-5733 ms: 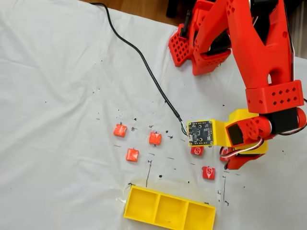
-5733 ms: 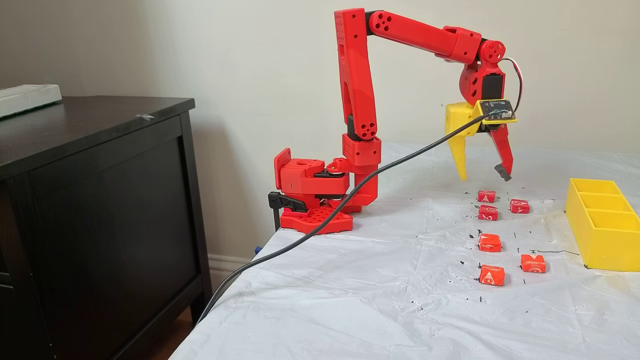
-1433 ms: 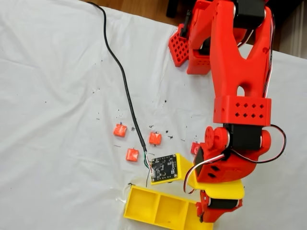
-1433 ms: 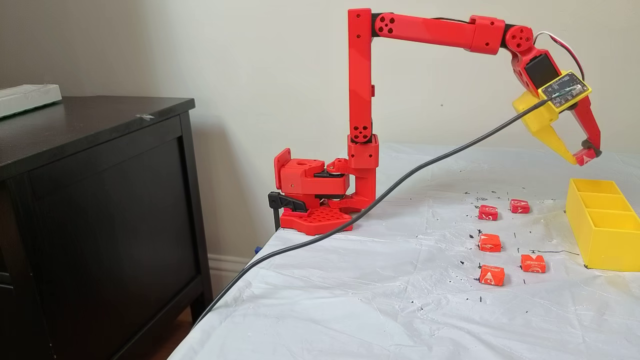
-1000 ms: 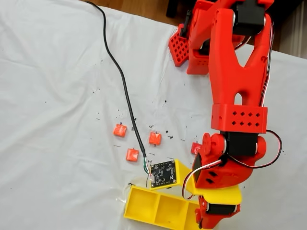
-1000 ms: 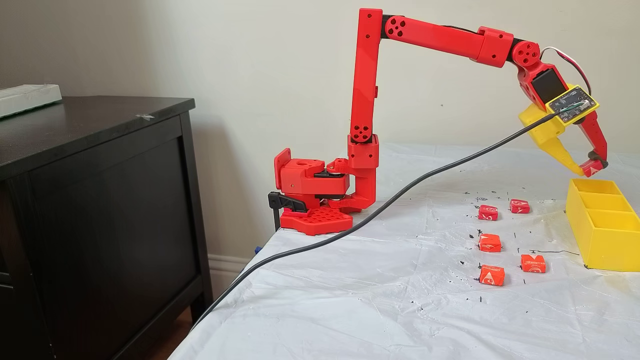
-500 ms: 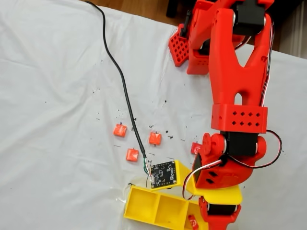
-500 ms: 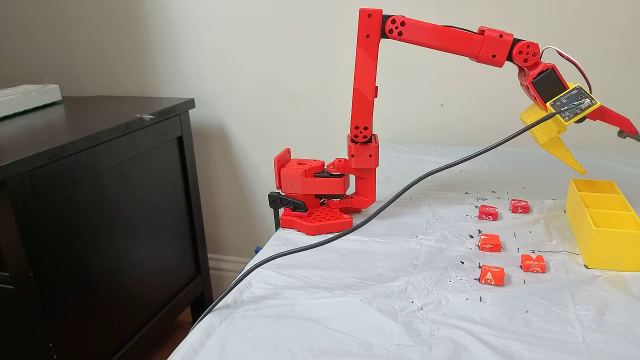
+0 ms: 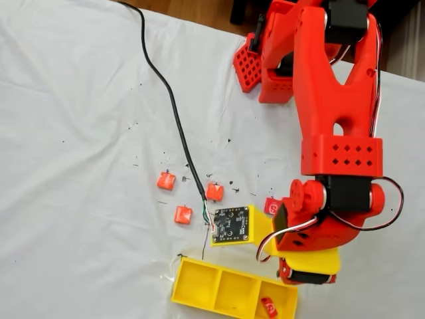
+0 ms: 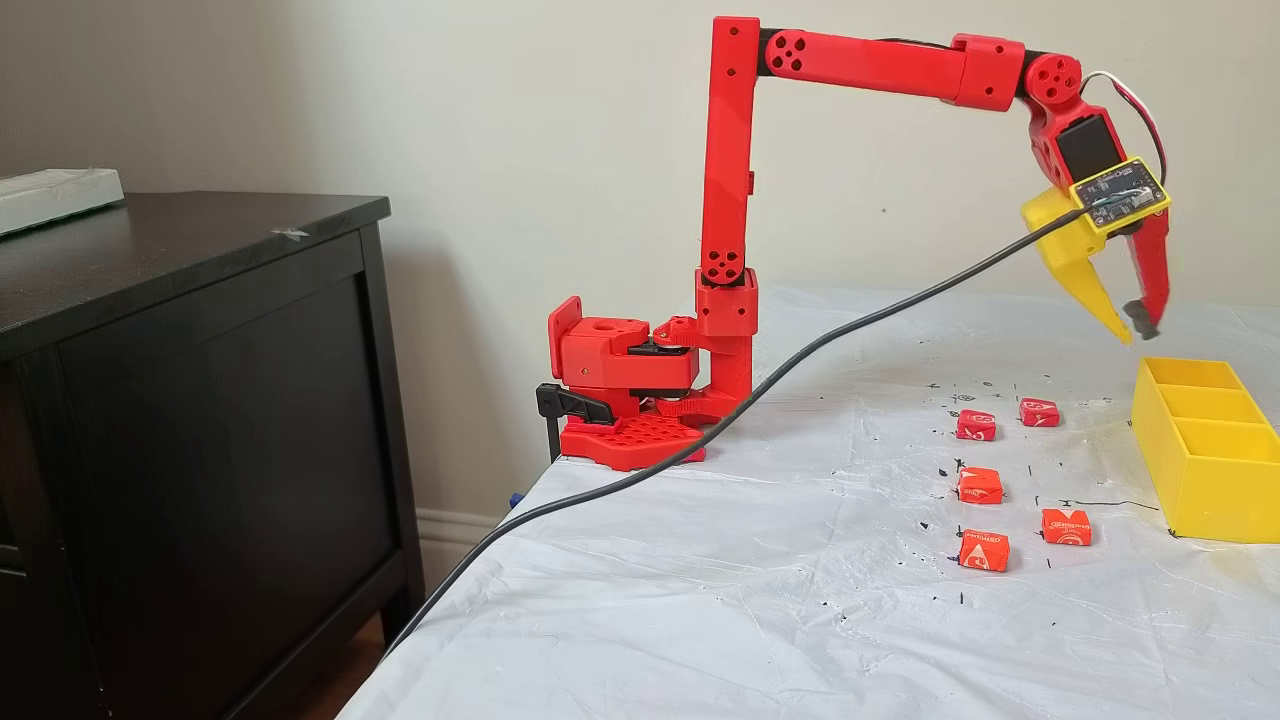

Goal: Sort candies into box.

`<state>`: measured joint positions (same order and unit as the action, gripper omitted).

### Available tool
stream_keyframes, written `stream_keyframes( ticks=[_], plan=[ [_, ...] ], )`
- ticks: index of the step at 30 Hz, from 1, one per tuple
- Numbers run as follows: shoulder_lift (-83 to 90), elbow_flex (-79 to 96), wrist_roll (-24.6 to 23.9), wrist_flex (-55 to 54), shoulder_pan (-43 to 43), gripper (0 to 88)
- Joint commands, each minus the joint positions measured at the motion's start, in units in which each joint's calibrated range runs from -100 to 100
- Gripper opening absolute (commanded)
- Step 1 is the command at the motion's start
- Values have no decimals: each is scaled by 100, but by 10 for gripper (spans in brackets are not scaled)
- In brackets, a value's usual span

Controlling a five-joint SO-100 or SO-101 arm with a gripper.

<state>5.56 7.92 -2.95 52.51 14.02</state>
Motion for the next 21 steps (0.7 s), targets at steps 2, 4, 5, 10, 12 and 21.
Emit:
stream_keyframes(
  ticks=[2,4,5,10,12,21],
  plan=[
    [793,-414,10,459,174,3],
    [818,-378,0,688,210,6],
    [827,-323,5,811,256,8],
    [827,259,44,762,500,16],
    [691,432,20,655,546,32],
    [21,441,-49,696,573,269]
  ],
)
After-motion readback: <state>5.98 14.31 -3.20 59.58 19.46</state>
